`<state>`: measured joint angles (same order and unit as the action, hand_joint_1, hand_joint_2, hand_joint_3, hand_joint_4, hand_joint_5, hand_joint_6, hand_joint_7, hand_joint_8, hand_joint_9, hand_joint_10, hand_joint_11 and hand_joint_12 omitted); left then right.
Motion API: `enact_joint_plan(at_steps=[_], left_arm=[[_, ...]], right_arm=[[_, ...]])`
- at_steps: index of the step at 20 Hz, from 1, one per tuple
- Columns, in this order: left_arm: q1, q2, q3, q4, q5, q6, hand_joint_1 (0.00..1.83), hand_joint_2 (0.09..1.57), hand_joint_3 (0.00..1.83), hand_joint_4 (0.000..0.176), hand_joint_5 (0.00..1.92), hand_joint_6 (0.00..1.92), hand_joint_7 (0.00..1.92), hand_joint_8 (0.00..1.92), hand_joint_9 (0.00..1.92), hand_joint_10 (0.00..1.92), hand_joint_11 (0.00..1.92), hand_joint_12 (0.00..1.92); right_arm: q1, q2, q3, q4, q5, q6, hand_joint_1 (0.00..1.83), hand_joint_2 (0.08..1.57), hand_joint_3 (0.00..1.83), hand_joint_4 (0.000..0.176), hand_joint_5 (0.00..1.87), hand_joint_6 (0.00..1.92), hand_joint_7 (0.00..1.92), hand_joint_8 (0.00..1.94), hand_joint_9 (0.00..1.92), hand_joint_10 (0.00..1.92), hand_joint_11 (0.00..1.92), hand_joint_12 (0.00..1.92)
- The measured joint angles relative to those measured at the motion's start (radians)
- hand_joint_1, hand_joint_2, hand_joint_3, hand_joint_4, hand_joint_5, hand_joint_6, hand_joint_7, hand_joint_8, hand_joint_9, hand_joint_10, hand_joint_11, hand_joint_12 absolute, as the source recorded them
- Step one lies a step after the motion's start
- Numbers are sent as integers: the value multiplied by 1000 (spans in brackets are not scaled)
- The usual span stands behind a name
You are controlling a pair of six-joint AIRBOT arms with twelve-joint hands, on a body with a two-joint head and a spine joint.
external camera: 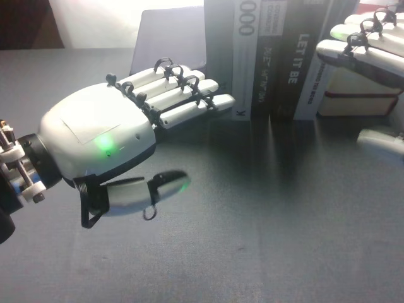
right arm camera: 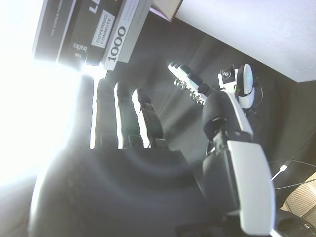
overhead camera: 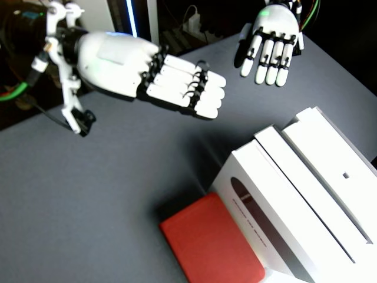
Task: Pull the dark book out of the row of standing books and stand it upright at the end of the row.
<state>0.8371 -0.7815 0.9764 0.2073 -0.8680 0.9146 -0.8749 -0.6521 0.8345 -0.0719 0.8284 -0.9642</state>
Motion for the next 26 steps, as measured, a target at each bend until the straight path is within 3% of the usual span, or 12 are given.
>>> enact_joint_plan(at_steps=[4, 7, 9, 13, 14, 16, 18, 20, 23, 26], left_arm=[[0, -2, 2, -7, 1, -3, 186, 1470, 12, 0, 107, 43, 19, 5, 0, 0, 0, 0], [0, -2, 2, -6, 1, -3, 269, 1456, 0, 0, 84, 25, 0, 0, 0, 0, 0, 0], [0, -2, 2, -6, 1, -3, 215, 1466, 4, 6, 67, 13, 0, 0, 0, 0, 0, 0], [0, -2, 2, -10, 3, -3, 226, 1464, 0, 0, 91, 16, 0, 0, 0, 0, 0, 0], [0, -1, 2, -10, 8, -3, 188, 1466, 1, 4, 94, 15, 0, 0, 0, 0, 0, 0], [6, 5, 2, -16, 18, -4, 192, 1461, 0, 0, 155, 28, 0, 0, 0, 0, 0, 0], [9, 8, 2, -20, 19, -4, 249, 1451, 0, 0, 191, 37, 13, 4, 8, 3, 0, 0], [14, 14, 1, -32, 19, -3, 232, 1455, 0, 0, 205, 34, 19, 4, 4, 1, 0, 0], [21, 21, -5, -31, 17, -4, 175, 1461, 3, 0, 213, 25, 0, 0, 0, 0, 0, 0], [23, 21, -4, -38, 16, -4, 140, 1470, 5, 15, 221, 21, 0, 0, 0, 0, 0, 0]], right_arm=[[-1, 0, 0, 0, 14, 14, 230, 1396, 36, 0, 0, 214, 0, 0, 0, 0, 0, 0], [-2, 0, 0, 0, 24, 23, 260, 1402, 23, 0, 23, 221, 0, 0, 0, 0, 0, 0], [-6, 0, 0, 0, 43, 26, 204, 1423, 28, 0, 5, 219, 0, 0, 0, 0, 0, 0], [-6, 0, 1, 14, 91, 24, 219, 1411, 12, 0, 73, 276, 0, 0, 0, 0, 0, 0], [-6, -1, 5, 28, 106, 14, 270, 1408, 9, 0, 111, 298, 0, 0, 0, 0, 0, 0], [-5, -10, 18, 86, 135, -29, 356, 1403, 0, 0, 127, 524, 0, 0, 0, 0, 0, 0], [0, -17, 28, 105, 146, -34, 409, 1396, 0, 0, 145, 552, 0, 0, 0, 0, 0, 0], [21, -28, 45, 136, 171, -49, 514, 1396, 0, 0, 128, 604, 0, 0, 0, 0, 0, 0], [81, -50, 63, 176, 185, -104, 393, 1374, 0, 0, 176, 584, 0, 0, 0, 0, 0, 0], [156, -89, 99, 209, 164, -140, 337, 1353, 0, 0, 251, 609, 0, 0, 0, 0, 0, 0]])
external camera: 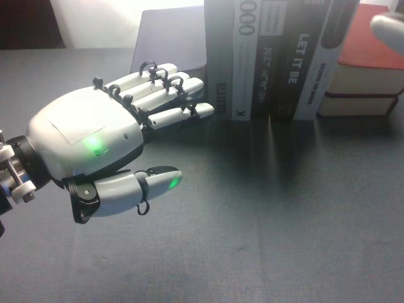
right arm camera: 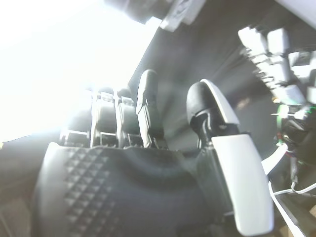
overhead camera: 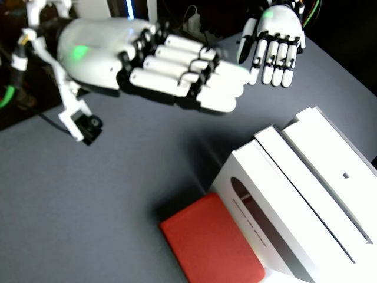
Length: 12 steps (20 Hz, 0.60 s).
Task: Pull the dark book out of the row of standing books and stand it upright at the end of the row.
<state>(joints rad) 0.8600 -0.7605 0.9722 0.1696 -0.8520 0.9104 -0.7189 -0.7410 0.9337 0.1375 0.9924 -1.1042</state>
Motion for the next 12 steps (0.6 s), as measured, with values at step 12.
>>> enact_joint_plan(at_steps=[12], left_arm=[[5, 0, 2, -6, -2, 0, 165, 1459, 0, 2, 206, 3, 0, 0, 0, 0, 0, 0]], right_arm=[[187, -109, 96, 76, -195, -151, 333, 1316, 0, 0, 286, 525, 0, 0, 0, 0, 0, 0]])
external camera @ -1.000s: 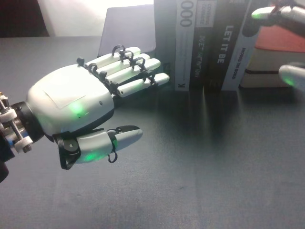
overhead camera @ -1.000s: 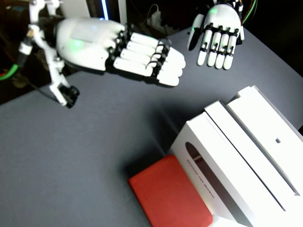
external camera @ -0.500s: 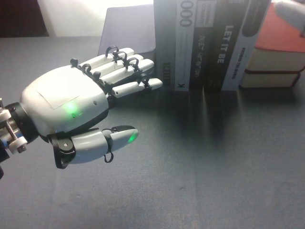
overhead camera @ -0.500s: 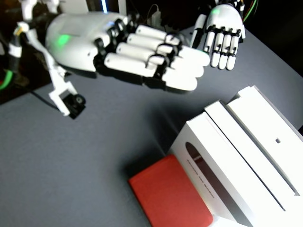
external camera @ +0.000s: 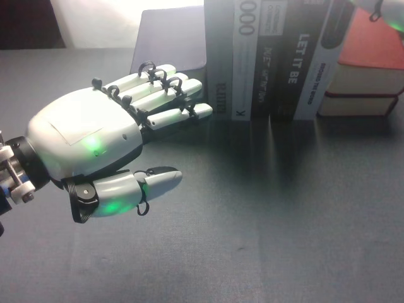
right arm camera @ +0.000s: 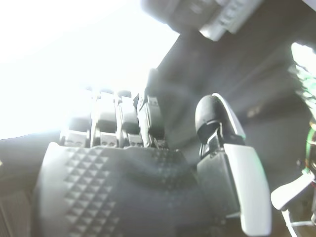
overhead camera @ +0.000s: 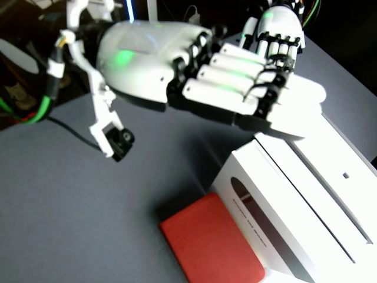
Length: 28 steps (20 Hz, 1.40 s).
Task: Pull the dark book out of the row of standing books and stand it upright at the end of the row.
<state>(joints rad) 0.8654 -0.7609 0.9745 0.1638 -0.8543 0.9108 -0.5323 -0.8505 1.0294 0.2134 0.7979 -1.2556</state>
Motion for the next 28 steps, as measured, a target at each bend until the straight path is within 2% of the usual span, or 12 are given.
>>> enact_joint_plan(at_steps=[3, 7, 9, 13, 16, 17, 20, 21, 24, 26, 27, 28], left_arm=[[0, 0, 2, -5, -8, 0, 307, 1435, 0, 0, 215, 4, 0, 0, 0, 0, 0, 0], [6, 0, 2, -14, -16, 0, 254, 1444, 0, 0, 238, 9, 0, 0, 0, 0, 0, 0], [11, -1, 4, -21, -23, 0, 263, 1447, 1, 0, 224, 1, 0, 0, 0, 0, 0, 0], [18, -2, 4, -35, -35, 0, 263, 1448, 1, 0, 229, 2, 0, 0, 0, 0, 0, 0], [26, -2, 4, -40, -37, 0, 235, 1447, 2, 7, 213, 5, 0, 0, 0, 0, 0, 0], [26, -2, 4, -45, -37, 0, 224, 1449, 3, 2, 213, 7, 0, 0, 0, 0, 0, 0], [30, -2, 4, -48, -40, 0, 288, 1439, 0, 0, 228, 11, 0, 0, 0, 0, 0, 0], [36, -2, 4, -49, -45, 0, 240, 1444, 1, 5, 222, 6, 0, 0, 0, 0, 0, 0], [38, -2, 4, -53, -51, 0, 215, 1444, 1, 1, 233, 9, 0, 0, 0, 0, 0, 0], [42, -2, 3, -59, -58, 0, 224, 1445, 0, 9, 230, 6, 0, 0, 0, 0, 0, 0], [47, -2, 3, -63, -58, 0, 194, 1449, 2, 5, 227, 4, 0, 0, 0, 0, 0, 0], [48, -2, 3, -66, -58, 0, 176, 1453, 3, 5, 215, 2, 0, 0, 0, 0, 0, 0]], right_arm=[[0, -15, 15, 14, -42, -3, 397, 1277, 0, 0, 352, 457, 0, 0, 0, 0, 0, 0], [0, -27, 26, 23, -71, -4, 322, 1283, 0, 0, 384, 458, 6, 2, 0, 0, 0, 0], [0, -32, 29, 22, -81, -4, 392, 1256, 0, 0, 453, 344, 58, 11, 0, 0, 0, 0], [0, -37, 23, 11, -95, -5, 389, 1252, 0, 0, 529, 356, 75, 14, 0, 0, 0, 0], [0, -29, 4, -9, -92, -5, 419, 1235, 0, 0, 605, 383, 108, 24, 0, 0, 0, 0], [0, -21, -6, -19, -90, -5, 426, 1232, 0, 0, 611, 388, 116, 26, 0, 0, 0, 0], [-2, 0, -25, -34, -86, -6, 406, 1233, 0, 0, 540, 565, 102, 6, 0, 0, 0, 0], [-3, 13, -41, -51, -86, -6, 553, 1217, 0, 0, 540, 590, 103, 6, 0, 0, 0, 0], [-10, 34, -77, -79, -82, -6, 619, 1219, 0, 0, 567, 552, 108, 4, 0, 0, 0, 0], [-31, 57, -110, -97, -64, -5, 692, 1204, 0, 0, 610, 438, 96, 0, 0, 0, 0, 0], [-46, 69, -125, -104, -49, -5, 654, 1202, 0, 0, 612, 422, 97, 1, 0, 0, 0, 0], [-59, 81, -139, -105, -40, -4, 517, 1216, 6, 0, 611, 411, 109, 5, 0, 0, 0, 0]])
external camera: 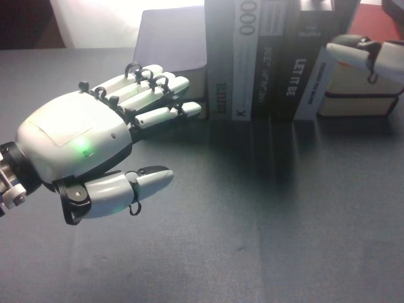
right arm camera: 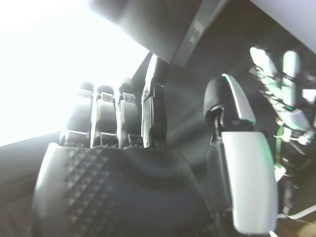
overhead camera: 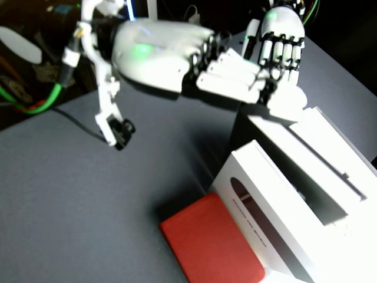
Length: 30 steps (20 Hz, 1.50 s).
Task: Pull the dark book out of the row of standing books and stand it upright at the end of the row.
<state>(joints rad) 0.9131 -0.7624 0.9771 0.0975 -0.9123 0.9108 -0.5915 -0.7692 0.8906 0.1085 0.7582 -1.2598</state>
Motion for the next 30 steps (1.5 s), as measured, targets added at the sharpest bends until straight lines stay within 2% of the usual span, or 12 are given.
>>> enact_joint_plan(at_steps=[3, 5, 11, 18, 19, 20, 21, 22, 23, 26, 28, 30], left_arm=[[3, 1, 0, -5, -3, 0, 228, 1447, 0, 1, 223, 5, 0, 0, 0, 0, 0, 0], [10, 1, 0, -10, -11, 0, 250, 1442, 0, 8, 228, 6, 0, 0, 0, 0, 0, 0], [25, 13, -4, -34, -26, 0, 285, 1433, 0, 45, 192, 1, 0, 0, 0, 0, 0, 0], [31, 13, -4, -38, -33, 1, 344, 1422, 0, 45, 192, 0, 0, 0, 0, 0, 0, 0], [32, 13, -4, -40, -31, 0, 389, 1410, 0, 37, 218, 11, 0, 0, 0, 0, 0, 0], [32, 13, -4, -39, -31, 0, 352, 1409, 0, 43, 217, 10, 0, 0, 0, 0, 0, 0], [32, 13, -4, -37, -34, 1, 321, 1410, 0, 42, 214, 8, 0, 0, 0, 0, 0, 0], [32, 13, -4, -38, -35, 1, 304, 1412, 0, 49, 207, 4, 0, 0, 0, 0, 0, 0], [35, 13, -4, -41, -41, 1, 299, 1415, 1, 40, 211, 6, 0, 0, 0, 0, 0, 0], [39, 13, -4, -46, -46, 1, 308, 1427, 4, 49, 186, 1, 0, 0, 0, 0, 0, 0], [39, 13, -4, -46, -47, 1, 351, 1418, 0, 40, 215, 13, 0, 0, 0, 0, 0, 0], [39, 13, -4, -47, -46, 1, 370, 1414, 0, 35, 228, 16, 0, 0, 0, 0, 0, 0]], right_arm=[[-44, 21, -10, -60, 43, 108, 523, 1201, 0, 0, 611, 396, 141, 16, 0, 0, 0, 0], [-72, 31, -23, -99, 67, 164, 486, 1201, 0, 0, 645, 340, 155, 11, 0, 0, 0, 0], [-166, 46, -51, -203, 126, 320, 97, 1195, 0, 0, 672, 297, 193, 16, 0, 0, 0, 0], [-217, 72, -61, -285, 140, 433, 138, 1223, 8, 0, 748, 310, 289, 38, 24, 11, 0, 0], [-220, 80, -64, -309, 143, 465, 154, 1222, 6, 0, 764, 313, 314, 43, 49, 24, 0, 0], [-230, 84, -66, -328, 151, 497, 172, 1227, 7, 0, 815, 289, 391, 40, 93, 163, 0, 366], [-230, 86, -66, -354, 157, 527, 189, 1224, 2, 0, 870, 282, 480, 43, 159, 280, 0, 898], [-231, 89, -66, -376, 167, 555, 223, 1224, 1, 0, 924, 263, 567, 30, 152, 522, 0, 1321], [-239, 95, -68, -395, 190, 589, 262, 1218, 0, 0, 953, 262, 634, 26, 158, 691, 0, 1530], [-257, 101, -68, -436, 159, 660, 295, 1230, 2, 0, 962, 339, 734, 21, 263, 840, 0, 1732], [-259, 103, -68, -449, 172, 682, 294, 1246, 1, 0, 848, 709, 818, 22, 345, 970, 0, 1893], [-259, 107, -67, -445, 196, 685, 294, 1255, 4, 0, 787, 809, 815, 18, 315, 1038, 8, 1915]])
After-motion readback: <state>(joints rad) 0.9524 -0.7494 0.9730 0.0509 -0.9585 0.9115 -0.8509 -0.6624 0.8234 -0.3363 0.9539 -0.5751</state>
